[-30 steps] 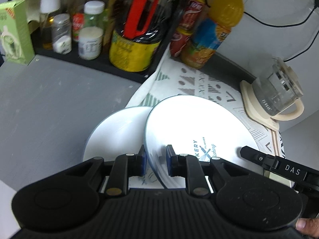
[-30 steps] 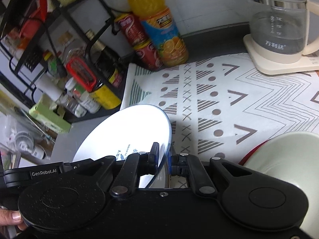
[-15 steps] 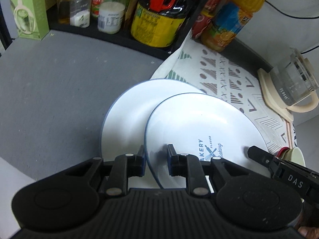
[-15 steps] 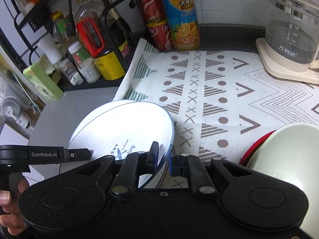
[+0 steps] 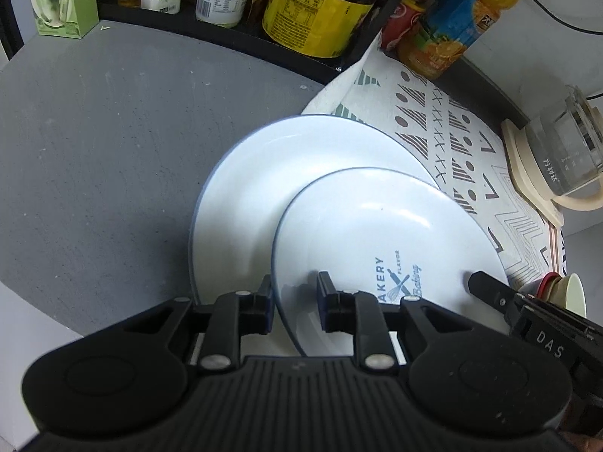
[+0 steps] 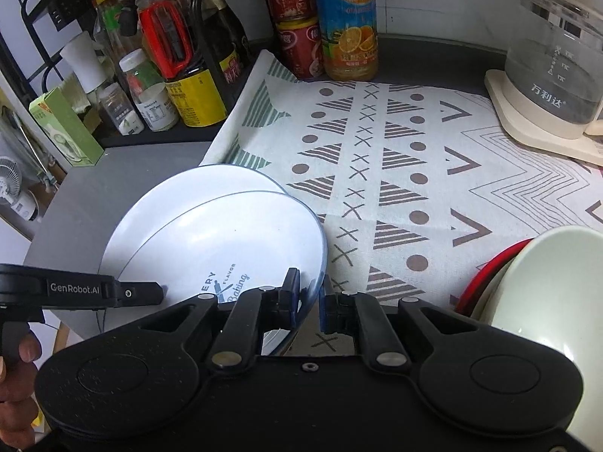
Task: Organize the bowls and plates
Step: 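Lower the 'BAKERY' plate onto the 'Sweet' plate with both grippers, then open both grippers and release the 'BAKERY' plate on the stack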
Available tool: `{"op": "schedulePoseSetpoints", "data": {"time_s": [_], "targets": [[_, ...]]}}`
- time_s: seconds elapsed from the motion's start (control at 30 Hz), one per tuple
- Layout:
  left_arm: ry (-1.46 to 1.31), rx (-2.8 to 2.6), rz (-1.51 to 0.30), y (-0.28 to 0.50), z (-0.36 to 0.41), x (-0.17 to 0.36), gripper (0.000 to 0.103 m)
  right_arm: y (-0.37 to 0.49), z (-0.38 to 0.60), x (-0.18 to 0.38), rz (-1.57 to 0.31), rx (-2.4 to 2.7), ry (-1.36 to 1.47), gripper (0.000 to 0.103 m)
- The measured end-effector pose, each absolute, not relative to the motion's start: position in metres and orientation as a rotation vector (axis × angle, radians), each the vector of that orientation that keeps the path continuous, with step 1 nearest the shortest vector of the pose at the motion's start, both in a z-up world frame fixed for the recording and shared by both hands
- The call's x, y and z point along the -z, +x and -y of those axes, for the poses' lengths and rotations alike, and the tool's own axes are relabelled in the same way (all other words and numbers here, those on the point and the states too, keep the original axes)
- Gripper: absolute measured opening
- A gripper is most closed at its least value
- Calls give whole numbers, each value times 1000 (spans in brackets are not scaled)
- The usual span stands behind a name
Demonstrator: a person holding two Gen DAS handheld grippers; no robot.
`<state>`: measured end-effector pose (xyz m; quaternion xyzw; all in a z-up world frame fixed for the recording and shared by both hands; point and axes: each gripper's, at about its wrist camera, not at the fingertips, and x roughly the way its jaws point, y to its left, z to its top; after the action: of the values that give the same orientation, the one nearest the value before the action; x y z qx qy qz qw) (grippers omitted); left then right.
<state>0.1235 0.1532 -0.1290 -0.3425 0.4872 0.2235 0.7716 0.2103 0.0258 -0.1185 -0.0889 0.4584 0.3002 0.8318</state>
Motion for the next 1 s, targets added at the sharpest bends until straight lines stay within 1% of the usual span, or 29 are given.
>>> {"op": "schedulePoseSetpoints", "data": {"time_s": [0.23,0.33,0.37,0.4,0.43,0.47,0.5,0.6,0.7,1.0], "targets": [[-708,-482,-1110,133,-152,134,23,214,-28,121,-977,-620,-172,9],[-685,-482,-1120,136,-153,132,26,216,-28,122,-982,-623,-165,9],[-671,-489,-1119,136,-154,130,31,216,-29,123,-982,-622,-168,10],[-659,-499,-1116,136,-155,127,39,216,-30,123,-980,-620,-173,10],[-650,-511,-1112,135,-156,124,44,216,-31,123,-980,-618,-176,10],[-641,-522,-1103,134,-158,120,52,217,-31,123,-981,-617,-178,10],[-637,-527,-1088,133,-160,116,57,217,-32,124,-981,-617,-181,10],[-610,-547,-1060,132,-164,105,63,217,-37,127,-982,-616,-197,12],[-573,-570,-1045,132,-165,100,65,217,-40,129,-987,-618,-204,13],[-581,-586,-1069,128,-174,111,65,217,-48,136,-1010,-627,-228,16]]}}
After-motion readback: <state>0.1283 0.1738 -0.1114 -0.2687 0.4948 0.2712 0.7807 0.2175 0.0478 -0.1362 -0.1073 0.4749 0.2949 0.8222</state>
